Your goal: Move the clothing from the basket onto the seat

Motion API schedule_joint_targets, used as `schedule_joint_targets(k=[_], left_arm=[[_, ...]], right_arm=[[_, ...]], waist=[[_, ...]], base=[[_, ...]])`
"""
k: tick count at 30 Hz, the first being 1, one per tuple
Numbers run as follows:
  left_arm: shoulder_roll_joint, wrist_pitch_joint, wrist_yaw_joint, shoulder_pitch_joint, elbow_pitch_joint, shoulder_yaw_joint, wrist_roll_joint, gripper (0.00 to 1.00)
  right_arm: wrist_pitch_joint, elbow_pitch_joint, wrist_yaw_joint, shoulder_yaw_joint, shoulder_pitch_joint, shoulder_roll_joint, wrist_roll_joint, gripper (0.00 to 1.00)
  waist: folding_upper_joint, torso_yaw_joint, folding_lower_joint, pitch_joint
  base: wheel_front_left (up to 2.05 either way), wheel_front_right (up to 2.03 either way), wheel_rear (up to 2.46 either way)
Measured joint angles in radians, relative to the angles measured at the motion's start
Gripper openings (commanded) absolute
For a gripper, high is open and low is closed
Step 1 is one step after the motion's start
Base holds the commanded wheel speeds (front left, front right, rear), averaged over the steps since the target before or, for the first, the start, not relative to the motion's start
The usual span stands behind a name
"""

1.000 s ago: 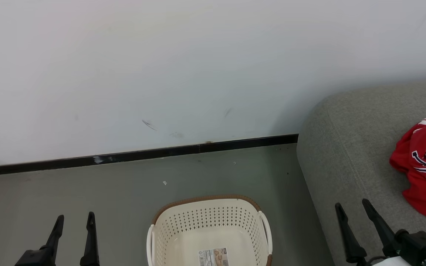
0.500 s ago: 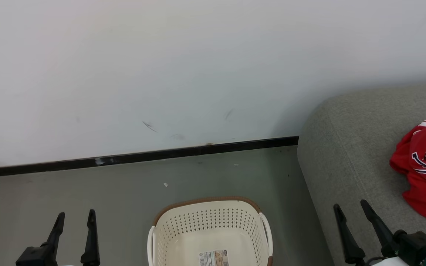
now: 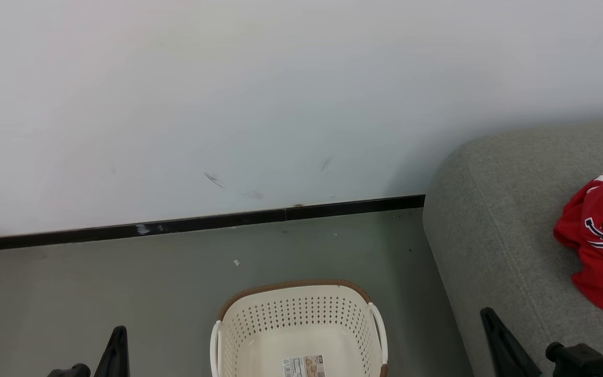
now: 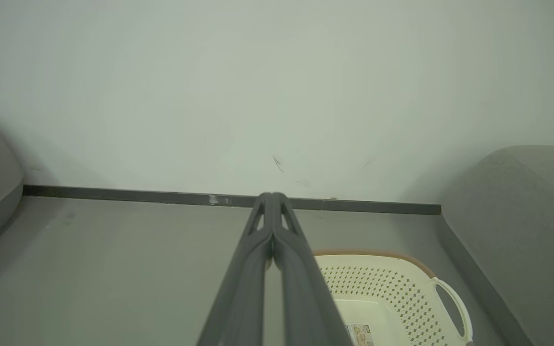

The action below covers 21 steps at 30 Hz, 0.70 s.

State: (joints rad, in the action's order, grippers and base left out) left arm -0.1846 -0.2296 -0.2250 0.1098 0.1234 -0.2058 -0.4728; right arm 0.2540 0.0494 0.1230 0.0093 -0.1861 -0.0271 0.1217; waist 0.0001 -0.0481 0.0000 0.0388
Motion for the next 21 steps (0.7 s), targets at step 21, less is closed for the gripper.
schedule_joint_targets(k=[21], left_arm=[[0.03,0.072,0.058,-0.006,0.0,0.06,-0.261,0.0]], right_arm=[[-0.03,-0.014,0.0,0.003,-0.012,-0.001,0.359,0.0]], waist=[[0.0,0.012,0.0042,-0.008]], base=[[0.0,0.0,0.0]])
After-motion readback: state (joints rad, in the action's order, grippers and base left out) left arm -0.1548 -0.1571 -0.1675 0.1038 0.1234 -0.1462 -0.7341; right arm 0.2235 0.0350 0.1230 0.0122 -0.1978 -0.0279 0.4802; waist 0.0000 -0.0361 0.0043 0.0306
